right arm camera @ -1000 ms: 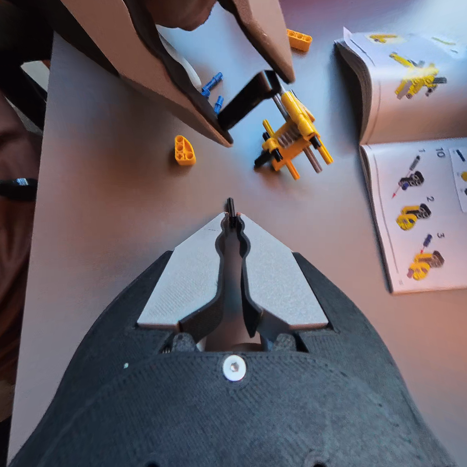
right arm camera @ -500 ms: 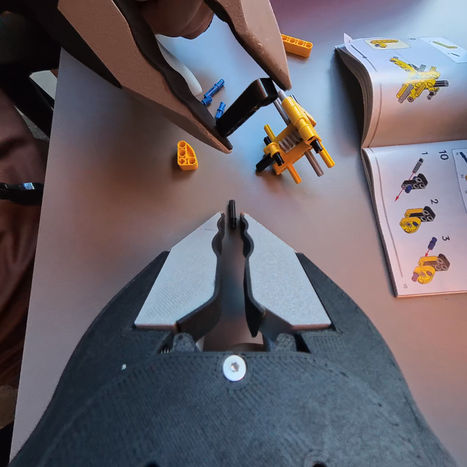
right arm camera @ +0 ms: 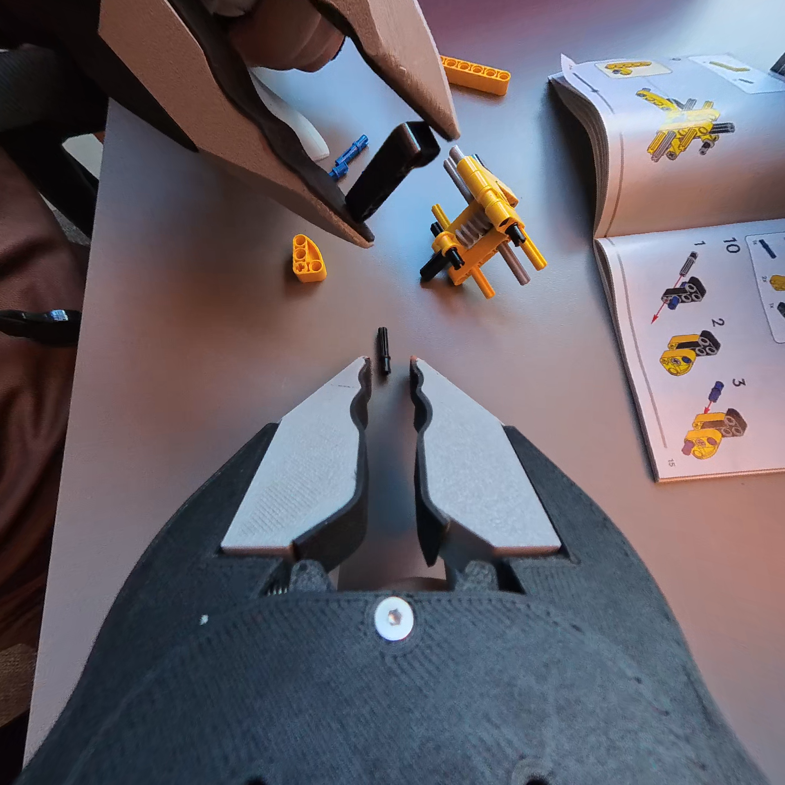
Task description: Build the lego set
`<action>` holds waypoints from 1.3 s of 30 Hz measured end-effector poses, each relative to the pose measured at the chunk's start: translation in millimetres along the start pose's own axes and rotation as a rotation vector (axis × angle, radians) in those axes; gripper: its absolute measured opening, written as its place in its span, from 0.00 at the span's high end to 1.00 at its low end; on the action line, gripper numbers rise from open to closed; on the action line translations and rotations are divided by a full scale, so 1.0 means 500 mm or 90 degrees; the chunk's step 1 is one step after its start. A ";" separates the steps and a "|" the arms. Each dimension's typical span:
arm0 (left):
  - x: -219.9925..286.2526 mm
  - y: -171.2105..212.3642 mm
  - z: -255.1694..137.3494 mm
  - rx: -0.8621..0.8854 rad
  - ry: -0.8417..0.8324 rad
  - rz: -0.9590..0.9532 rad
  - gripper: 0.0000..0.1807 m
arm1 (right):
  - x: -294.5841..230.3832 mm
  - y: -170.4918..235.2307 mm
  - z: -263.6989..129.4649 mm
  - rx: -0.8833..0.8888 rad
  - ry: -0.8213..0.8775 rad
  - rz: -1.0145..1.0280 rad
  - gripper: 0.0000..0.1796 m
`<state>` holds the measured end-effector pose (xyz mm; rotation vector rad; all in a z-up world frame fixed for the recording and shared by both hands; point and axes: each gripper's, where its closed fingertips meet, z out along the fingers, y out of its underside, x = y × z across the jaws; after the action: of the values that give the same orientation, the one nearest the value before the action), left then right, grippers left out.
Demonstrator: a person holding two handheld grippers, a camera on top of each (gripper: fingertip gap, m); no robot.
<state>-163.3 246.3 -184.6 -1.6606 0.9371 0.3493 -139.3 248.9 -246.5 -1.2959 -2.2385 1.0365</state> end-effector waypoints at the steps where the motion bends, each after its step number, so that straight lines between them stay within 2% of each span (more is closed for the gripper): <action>1: 0.000 0.000 0.000 0.000 0.000 0.000 0.82 | 0.000 -0.002 -0.002 0.006 -0.002 0.002 0.92; 7: 0.009 -0.023 -0.007 0.038 0.008 0.012 0.82 | -0.015 -0.054 -0.030 0.100 -0.046 0.033 0.91; 12: 0.020 -0.055 -0.017 0.093 0.016 0.023 0.82 | -0.054 -0.109 -0.063 0.202 -0.153 0.074 0.85; 16: 0.027 -0.067 -0.022 0.117 0.018 0.042 0.82 | -0.065 -0.131 -0.075 0.247 -0.199 0.100 0.85; 22: 0.032 -0.075 -0.024 0.131 0.003 0.075 0.82 | -0.078 -0.143 -0.074 0.268 -0.241 0.118 0.88; 25: 0.033 -0.079 -0.025 0.138 -0.003 0.082 0.82 | -0.082 -0.145 -0.075 0.274 -0.256 0.120 0.96; 39: 0.030 -0.078 -0.025 0.134 -0.015 0.093 0.82 | -0.078 -0.148 -0.078 0.285 -0.266 0.132 0.97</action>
<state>-128.2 230.4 -163.9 -1.3981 1.0443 0.3547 -139.1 208.9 -163.4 -1.2063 -1.9832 1.9062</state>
